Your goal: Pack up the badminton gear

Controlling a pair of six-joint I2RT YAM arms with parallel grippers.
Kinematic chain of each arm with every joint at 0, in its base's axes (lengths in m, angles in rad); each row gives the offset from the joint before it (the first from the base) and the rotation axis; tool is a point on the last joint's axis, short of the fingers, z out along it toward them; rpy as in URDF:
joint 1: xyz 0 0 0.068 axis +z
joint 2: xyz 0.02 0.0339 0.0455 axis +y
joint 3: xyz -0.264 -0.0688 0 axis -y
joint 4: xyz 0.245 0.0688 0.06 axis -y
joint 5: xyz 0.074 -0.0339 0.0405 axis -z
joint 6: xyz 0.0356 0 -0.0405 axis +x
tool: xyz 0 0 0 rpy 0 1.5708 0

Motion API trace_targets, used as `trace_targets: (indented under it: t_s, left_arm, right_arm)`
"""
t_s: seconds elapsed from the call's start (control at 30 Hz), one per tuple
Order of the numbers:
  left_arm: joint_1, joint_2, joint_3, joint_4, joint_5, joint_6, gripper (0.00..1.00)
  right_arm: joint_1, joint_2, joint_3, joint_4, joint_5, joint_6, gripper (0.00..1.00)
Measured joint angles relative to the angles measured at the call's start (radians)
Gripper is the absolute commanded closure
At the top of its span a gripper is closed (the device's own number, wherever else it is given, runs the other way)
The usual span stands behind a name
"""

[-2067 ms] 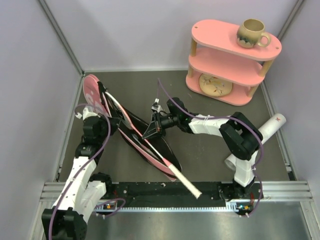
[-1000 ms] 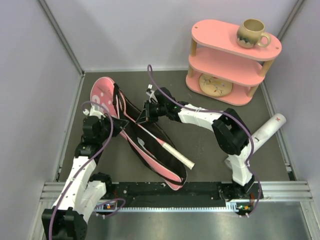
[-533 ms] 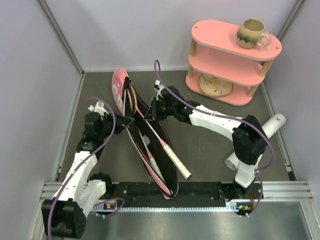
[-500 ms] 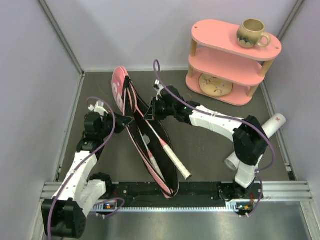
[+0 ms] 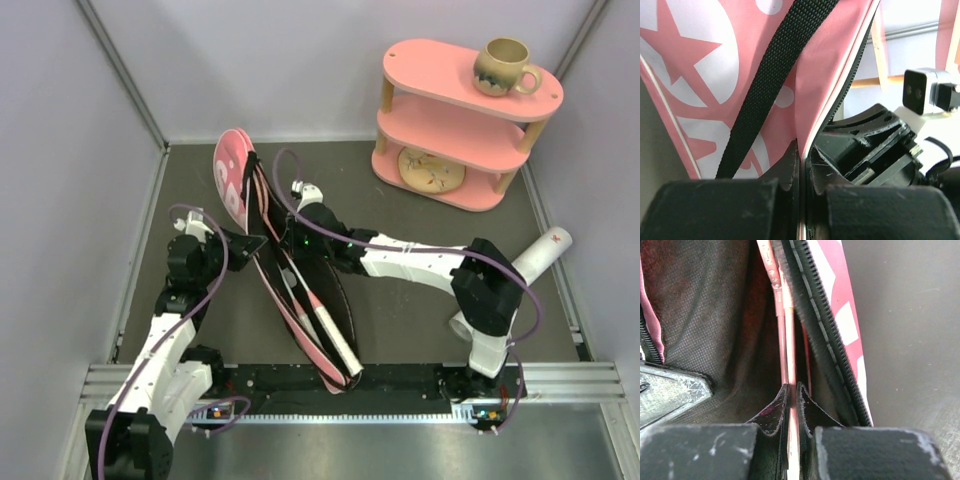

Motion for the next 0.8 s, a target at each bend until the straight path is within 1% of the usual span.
trace_targets:
  t_s: [0.17,0.33,0.47,0.6,0.8]
  left_arm:
    - [0.001,0.0,-0.023,0.003,-0.005,-0.019,1.0]
    - [0.001,-0.011,-0.034,0.005,-0.022,-0.024,1.0]
    - [0.002,-0.01,-0.043,0.017,-0.029,-0.045,1.0]
    - [0.002,-0.002,-0.044,0.037,-0.026,-0.073,1.0]
    - [0.003,-0.01,-0.043,0.08,-0.029,-0.111,1.0]
  right_arm:
    - [0.047,0.034,-0.034,0.081,0.121,-0.052,1.0]
    - [0.059,0.073,-0.04,0.124,0.188,-0.084,1.0]
    - [0.066,0.075,-0.039,0.129,0.232,-0.1,1.0]
    - [0.072,0.075,-0.008,0.097,0.257,-0.14,1.0]
    - [0.097,0.079,0.134,-0.031,0.298,-0.306,1.0]
